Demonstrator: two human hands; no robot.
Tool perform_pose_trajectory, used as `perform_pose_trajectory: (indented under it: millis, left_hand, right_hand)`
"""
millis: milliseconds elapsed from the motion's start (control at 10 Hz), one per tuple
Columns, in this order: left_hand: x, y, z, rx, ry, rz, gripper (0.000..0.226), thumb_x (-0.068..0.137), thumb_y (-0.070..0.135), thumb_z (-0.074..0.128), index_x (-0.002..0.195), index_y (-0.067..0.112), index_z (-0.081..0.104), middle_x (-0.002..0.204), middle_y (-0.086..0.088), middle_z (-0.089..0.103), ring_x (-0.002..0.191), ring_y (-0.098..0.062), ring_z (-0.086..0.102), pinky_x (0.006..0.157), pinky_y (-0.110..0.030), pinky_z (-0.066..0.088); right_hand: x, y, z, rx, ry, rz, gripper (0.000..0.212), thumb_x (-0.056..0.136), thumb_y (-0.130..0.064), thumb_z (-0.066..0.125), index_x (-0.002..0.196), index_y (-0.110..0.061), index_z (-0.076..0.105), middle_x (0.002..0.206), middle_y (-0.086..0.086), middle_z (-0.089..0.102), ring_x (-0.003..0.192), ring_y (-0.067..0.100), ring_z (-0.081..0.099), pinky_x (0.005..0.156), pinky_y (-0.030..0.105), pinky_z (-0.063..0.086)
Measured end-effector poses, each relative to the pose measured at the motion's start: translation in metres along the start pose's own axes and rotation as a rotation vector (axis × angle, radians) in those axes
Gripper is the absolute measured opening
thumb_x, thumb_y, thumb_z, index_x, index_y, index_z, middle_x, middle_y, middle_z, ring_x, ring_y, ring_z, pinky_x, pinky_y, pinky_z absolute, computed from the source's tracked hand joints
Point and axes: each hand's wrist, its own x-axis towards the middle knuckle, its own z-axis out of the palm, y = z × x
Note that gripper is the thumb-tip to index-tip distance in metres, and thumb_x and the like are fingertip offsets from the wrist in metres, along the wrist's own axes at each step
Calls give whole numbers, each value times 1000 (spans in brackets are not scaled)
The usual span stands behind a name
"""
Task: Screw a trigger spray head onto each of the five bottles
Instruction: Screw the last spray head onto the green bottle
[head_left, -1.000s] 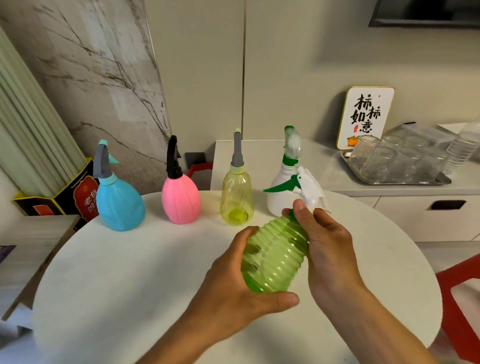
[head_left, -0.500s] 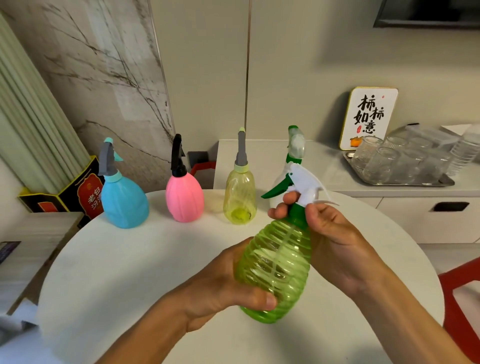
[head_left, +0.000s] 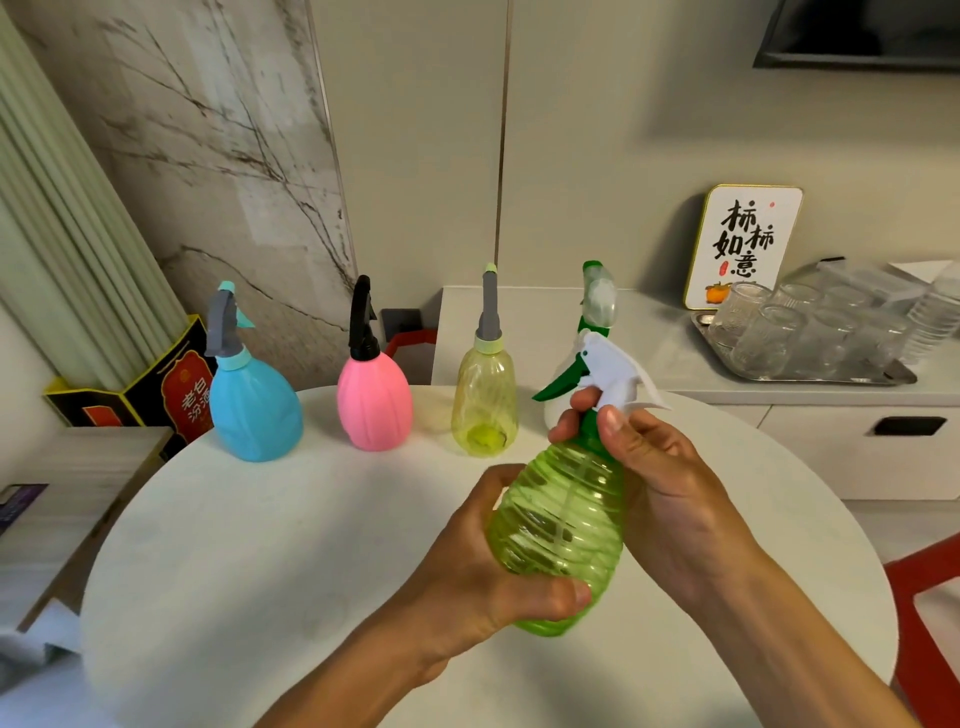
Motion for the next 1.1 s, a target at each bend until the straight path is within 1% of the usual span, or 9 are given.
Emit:
perform_pose_trajectory:
  millis: [100,200,300,500,700,800,900,1000,1100]
  left_hand:
    - [1,-3,0,-62,-5,-3,81,54,12,86,125,24,48,109,-10,70,100,-29,67,83,-41,55]
    - [4,-3,-6,-211,11,38,78,56,5,84,125,19,51,113,-16,67,103,-30,65,81,-40,54]
    - [8,0,-13,-212,27,64,75,56,1,82,124,19,56,115,-21,66,105,-34,64,82,-43,54]
    - [7,2,-13,-53,36,20,79,59,26,91,128,36,55,126,3,64,116,-20,60,91,-40,53]
    - [4,2,-14,94,160,-55,59,55,42,85,110,45,65,117,16,66,107,-7,64,91,-34,53]
    - [2,1,-16,108,181,-64,48,62,41,80,108,43,67,114,15,67,103,-5,65,88,-33,54]
    - [2,-3,-18,162,189,-72,46,64,43,78,108,46,65,112,18,67,102,-1,64,84,-28,53]
    - [3,-11,-22,482,301,7,40,74,38,77,109,49,61,115,25,61,104,9,57,84,-22,50]
    - [3,-17,-24,812,275,169,38,81,39,71,112,51,54,124,36,45,114,14,45,92,-18,43]
  right_hand:
    - [-2,1,1,-159,30,-30,24,87,-35,68,103,-18,73,100,1,74,95,18,68,82,32,54]
    - [-6,3,4,-400,-126,46,49,81,-34,77,126,-26,60,118,2,72,110,19,67,86,30,54]
    - [-9,8,4,-476,-201,101,62,77,-20,82,130,-26,51,117,3,71,110,21,68,85,32,55]
    - [-5,-7,-7,-553,-1,-8,67,58,-30,92,115,-33,58,108,-2,74,99,17,72,75,28,58]
    - [13,-43,-67,-845,406,-145,76,50,-46,93,113,-49,52,104,-21,67,94,-7,62,67,12,49]
    - [38,-36,-112,-984,573,-121,82,61,-29,91,130,-30,48,114,-8,61,102,13,58,75,28,44]
    - [52,-26,-137,-951,622,-89,77,63,-23,90,128,-24,50,113,-3,61,103,22,58,72,29,42]
    - [61,-11,-162,-1013,627,-46,74,63,-21,91,123,-30,49,103,-8,59,94,19,59,64,22,40]
    - [65,-9,-175,-997,624,-59,82,63,-18,90,130,-31,44,99,-19,57,87,9,58,62,15,38]
